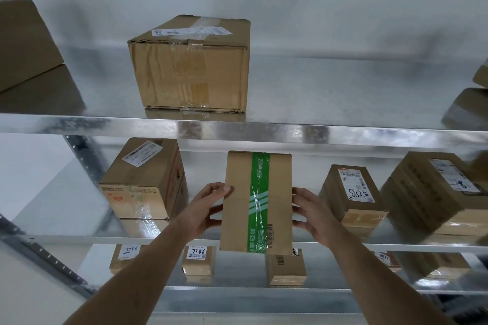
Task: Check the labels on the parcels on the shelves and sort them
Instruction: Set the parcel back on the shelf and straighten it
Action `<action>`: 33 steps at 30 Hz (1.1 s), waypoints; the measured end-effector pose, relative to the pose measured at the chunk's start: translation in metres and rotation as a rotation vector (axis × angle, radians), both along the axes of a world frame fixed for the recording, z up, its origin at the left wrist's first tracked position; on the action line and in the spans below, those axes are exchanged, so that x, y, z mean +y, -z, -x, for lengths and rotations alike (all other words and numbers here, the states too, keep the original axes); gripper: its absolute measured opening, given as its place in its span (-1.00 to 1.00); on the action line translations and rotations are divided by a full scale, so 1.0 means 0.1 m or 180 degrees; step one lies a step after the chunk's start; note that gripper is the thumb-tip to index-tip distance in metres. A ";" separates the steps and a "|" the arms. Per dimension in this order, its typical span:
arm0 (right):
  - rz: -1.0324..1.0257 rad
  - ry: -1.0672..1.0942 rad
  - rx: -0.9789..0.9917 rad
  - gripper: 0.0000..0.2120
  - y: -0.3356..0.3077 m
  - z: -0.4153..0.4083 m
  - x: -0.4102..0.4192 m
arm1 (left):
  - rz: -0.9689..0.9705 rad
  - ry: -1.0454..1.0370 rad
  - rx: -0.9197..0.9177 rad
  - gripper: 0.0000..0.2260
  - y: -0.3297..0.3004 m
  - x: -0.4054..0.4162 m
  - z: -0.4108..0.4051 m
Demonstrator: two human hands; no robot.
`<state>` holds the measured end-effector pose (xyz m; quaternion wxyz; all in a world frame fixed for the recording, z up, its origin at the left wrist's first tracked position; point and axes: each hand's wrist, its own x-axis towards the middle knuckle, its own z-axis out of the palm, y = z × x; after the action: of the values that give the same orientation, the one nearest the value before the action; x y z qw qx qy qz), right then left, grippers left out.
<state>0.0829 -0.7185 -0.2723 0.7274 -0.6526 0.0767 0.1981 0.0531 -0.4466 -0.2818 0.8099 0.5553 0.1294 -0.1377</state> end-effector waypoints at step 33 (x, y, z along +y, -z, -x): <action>0.0363 0.0287 -0.0194 -0.63 -0.09 -0.17 0.18 | -0.1058 0.0021 -0.0208 -0.55 -0.21 -0.06 -0.23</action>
<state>0.1001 -0.7000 -0.2629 0.6991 -0.6946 0.0950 0.1406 0.0765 -0.4530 -0.2609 0.7103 0.6862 0.1221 -0.0990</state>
